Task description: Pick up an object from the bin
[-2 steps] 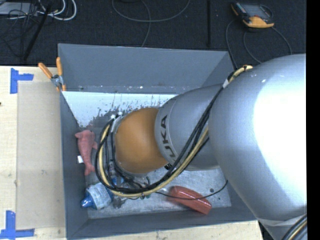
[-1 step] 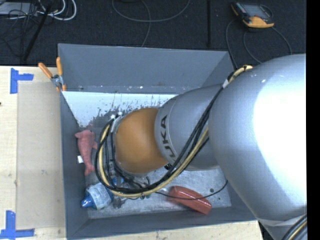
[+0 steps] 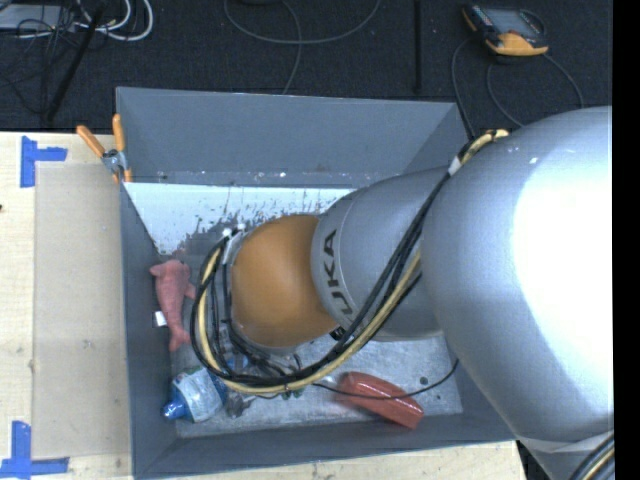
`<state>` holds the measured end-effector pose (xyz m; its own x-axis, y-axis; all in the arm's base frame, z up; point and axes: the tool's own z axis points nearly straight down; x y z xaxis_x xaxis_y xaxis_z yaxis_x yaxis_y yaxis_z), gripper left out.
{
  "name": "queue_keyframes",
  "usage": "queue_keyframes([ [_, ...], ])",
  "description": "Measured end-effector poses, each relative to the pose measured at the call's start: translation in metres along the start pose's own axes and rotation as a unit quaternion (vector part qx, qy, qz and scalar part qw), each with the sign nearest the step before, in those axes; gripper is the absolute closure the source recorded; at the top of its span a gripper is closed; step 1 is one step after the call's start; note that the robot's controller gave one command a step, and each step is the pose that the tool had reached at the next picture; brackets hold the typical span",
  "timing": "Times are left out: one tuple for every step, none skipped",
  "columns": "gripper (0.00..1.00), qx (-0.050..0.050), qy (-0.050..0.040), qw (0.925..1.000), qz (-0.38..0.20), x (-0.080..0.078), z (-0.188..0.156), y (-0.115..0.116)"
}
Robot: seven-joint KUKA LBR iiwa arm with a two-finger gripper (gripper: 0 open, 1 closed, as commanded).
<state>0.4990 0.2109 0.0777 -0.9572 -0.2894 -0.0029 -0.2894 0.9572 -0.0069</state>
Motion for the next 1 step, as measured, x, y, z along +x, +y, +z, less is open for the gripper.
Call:
queue_keyframes([
  [1.00,-0.002,0.0056,1.0000,-0.001,0.0029,-0.0181,0.0018],
])
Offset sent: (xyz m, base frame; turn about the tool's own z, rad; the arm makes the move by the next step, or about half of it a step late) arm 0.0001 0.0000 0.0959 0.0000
